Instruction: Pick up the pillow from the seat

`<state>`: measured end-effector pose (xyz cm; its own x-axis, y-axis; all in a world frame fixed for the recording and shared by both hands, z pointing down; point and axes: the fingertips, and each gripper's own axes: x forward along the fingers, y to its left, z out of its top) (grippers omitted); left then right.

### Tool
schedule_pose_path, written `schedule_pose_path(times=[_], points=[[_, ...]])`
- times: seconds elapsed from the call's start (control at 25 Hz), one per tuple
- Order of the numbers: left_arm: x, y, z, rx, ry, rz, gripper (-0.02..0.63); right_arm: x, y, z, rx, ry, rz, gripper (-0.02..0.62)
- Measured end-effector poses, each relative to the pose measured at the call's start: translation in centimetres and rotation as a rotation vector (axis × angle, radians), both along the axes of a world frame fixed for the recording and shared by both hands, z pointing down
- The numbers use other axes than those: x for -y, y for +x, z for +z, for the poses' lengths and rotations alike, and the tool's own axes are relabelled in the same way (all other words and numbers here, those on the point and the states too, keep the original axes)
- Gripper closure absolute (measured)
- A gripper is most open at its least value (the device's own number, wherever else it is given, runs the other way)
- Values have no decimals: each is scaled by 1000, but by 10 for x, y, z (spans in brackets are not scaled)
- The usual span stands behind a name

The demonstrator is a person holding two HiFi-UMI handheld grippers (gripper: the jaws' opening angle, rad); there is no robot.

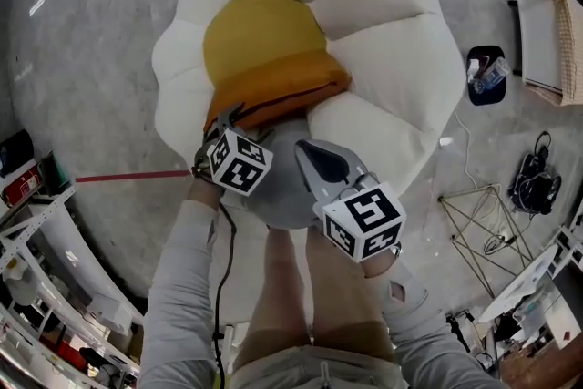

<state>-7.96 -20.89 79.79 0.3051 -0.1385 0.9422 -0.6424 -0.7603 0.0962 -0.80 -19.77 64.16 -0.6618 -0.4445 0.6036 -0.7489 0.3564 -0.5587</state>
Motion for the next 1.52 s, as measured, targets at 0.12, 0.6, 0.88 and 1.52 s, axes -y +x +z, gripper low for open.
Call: schedule_pose_path(times=[0.12,0.6,0.88,1.52], points=[[3,-3,27,88,21,118,241,-1,4,12,13,-21,8,597],[28,-22,90,304,84,282,168,-2,10,44,36,-82,5,597],[40,-24,112,379,83,285,121,-3,15,54,38,-98,4,597],[42,-22,86,438,113,222,262,-4,29,41,14,-73,40,597]])
